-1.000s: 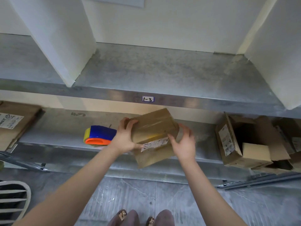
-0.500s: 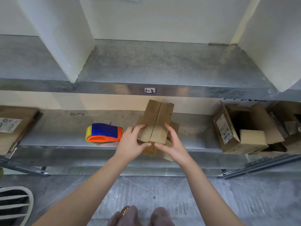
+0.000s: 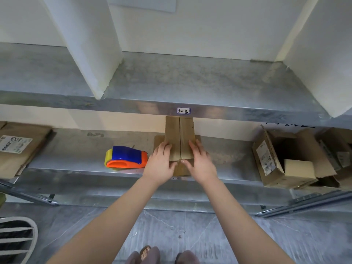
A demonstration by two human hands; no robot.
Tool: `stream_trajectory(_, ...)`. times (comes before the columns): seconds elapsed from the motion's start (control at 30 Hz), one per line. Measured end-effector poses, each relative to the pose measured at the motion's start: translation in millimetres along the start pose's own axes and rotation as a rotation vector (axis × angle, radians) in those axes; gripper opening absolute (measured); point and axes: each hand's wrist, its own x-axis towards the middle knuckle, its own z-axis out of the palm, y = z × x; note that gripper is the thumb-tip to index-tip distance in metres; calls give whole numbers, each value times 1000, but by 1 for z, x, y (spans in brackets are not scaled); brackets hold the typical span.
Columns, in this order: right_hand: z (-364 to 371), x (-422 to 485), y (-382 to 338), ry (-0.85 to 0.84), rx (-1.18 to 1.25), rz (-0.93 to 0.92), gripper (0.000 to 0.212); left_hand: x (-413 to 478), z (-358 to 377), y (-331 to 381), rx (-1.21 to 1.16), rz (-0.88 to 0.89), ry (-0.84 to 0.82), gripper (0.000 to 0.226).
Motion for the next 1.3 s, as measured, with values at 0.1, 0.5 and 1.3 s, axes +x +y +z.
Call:
stream_trajectory(0.1, -6, -17, -3, 94, -33, -41, 74, -3, -13, -10, 103, 75, -56, 76)
stream_trajectory(0.5, 13, -34, -77, 215, -250, -478, 55, -57, -95, -111, 501, 207, 17, 66)
stream_trajectory(1.3, 146, 7, -107, -55, -73, 88, 68, 24, -56, -187, 246, 214, -363, 65)
